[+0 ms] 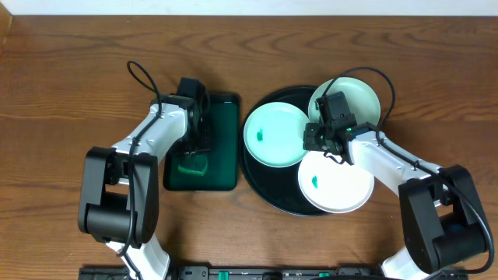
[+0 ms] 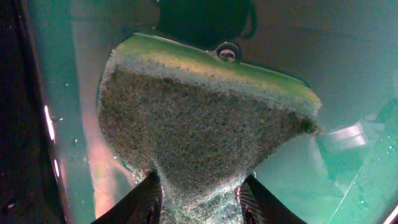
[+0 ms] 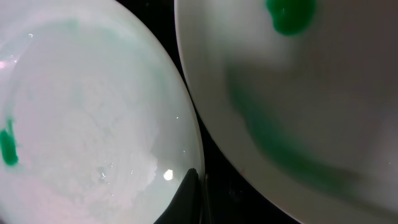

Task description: Clean dirty plates on tray and stack at the side

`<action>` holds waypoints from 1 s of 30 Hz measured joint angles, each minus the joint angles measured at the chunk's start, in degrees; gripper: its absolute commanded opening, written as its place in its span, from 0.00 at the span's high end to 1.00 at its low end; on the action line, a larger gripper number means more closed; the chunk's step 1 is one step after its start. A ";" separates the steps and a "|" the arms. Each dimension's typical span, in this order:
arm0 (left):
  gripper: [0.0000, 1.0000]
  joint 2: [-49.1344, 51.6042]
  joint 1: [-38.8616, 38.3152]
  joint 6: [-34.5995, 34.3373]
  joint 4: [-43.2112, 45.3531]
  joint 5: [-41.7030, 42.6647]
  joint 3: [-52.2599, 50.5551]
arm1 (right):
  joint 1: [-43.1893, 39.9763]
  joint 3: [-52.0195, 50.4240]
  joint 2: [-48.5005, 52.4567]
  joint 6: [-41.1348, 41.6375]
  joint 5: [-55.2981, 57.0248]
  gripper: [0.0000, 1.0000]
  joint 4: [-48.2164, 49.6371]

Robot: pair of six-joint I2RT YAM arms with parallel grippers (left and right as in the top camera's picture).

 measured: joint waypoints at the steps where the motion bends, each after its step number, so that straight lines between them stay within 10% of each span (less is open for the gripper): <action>1: 0.62 0.00 0.00 0.00 0.13 0.00 -0.13 | 0.00 0.00 0.00 0.00 0.00 0.99 0.00; 3: 0.92 -0.09 0.00 -0.35 0.24 -0.04 -0.37 | 0.00 0.00 0.00 0.00 0.00 0.99 0.02; 30: 0.93 -29.57 0.07 -0.20 -5.22 -1.07 -1.05 | 0.00 0.00 0.00 0.00 0.02 0.99 0.09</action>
